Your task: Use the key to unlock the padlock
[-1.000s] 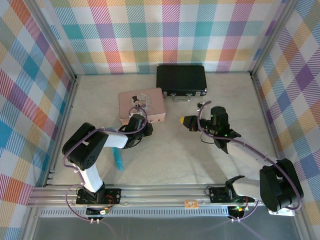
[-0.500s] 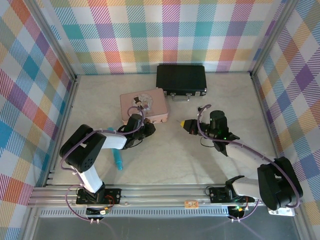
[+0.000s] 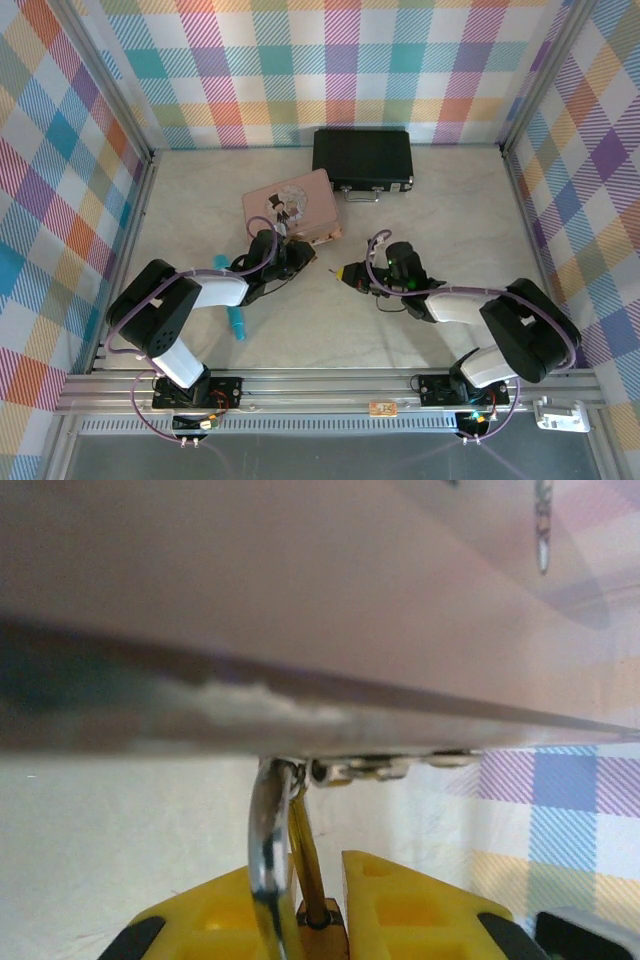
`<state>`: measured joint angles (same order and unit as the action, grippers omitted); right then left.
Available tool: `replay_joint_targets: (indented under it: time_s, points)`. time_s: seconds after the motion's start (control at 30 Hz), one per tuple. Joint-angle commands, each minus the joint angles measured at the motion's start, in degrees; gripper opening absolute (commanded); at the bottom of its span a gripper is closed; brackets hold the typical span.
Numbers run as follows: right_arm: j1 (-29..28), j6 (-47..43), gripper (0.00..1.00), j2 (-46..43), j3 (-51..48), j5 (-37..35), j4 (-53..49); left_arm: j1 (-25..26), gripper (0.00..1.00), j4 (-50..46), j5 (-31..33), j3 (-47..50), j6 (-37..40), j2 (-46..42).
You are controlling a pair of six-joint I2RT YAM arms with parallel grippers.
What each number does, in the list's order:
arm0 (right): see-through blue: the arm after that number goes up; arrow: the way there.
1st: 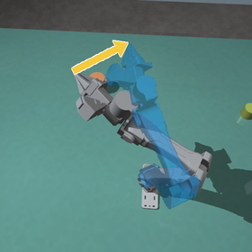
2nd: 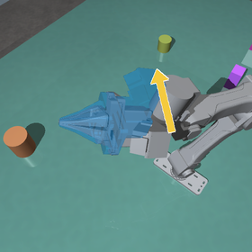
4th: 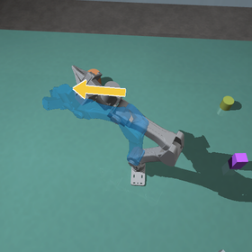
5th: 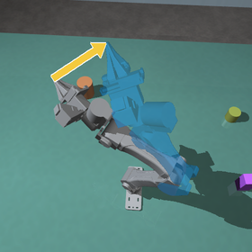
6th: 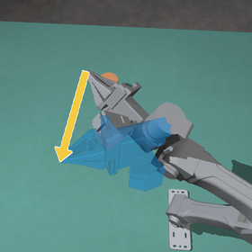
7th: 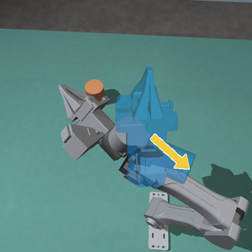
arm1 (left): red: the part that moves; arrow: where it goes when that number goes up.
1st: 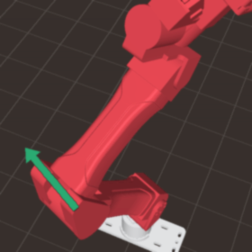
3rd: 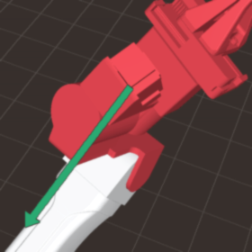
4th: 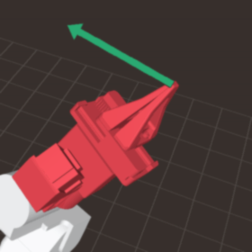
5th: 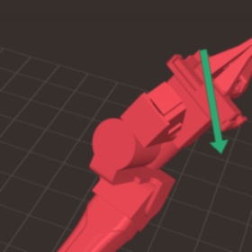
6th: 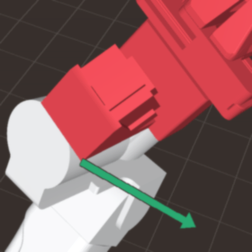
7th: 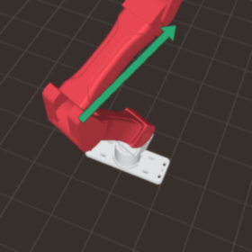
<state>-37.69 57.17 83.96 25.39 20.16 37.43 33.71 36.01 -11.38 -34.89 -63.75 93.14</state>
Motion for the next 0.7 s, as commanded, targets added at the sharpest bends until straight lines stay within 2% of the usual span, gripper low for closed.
replay_joint_targets:
  time_s: [0.0, 0.43, 0.67]
  points:
    - [-1.05, 4.51, 0.0, 1.62, -0.32, -3.4, 8.02, 0.91, 0.0, 7.31, -1.76, 1.01, -5.22, -1.92]
    - [-1.33, 11.11, 0.0, 13.43, 0.45, -2.6, 25.96, 1.82, 0.0, 8.35, 0.12, 2.24, -5.21, -3.49]
    - [-1.77, 12.42, 0.0, 14.29, 0.12, -2.67, 28.65, 1.92, 0.0, 8.92, 0.3, 1.86, -4.81, -2.73]
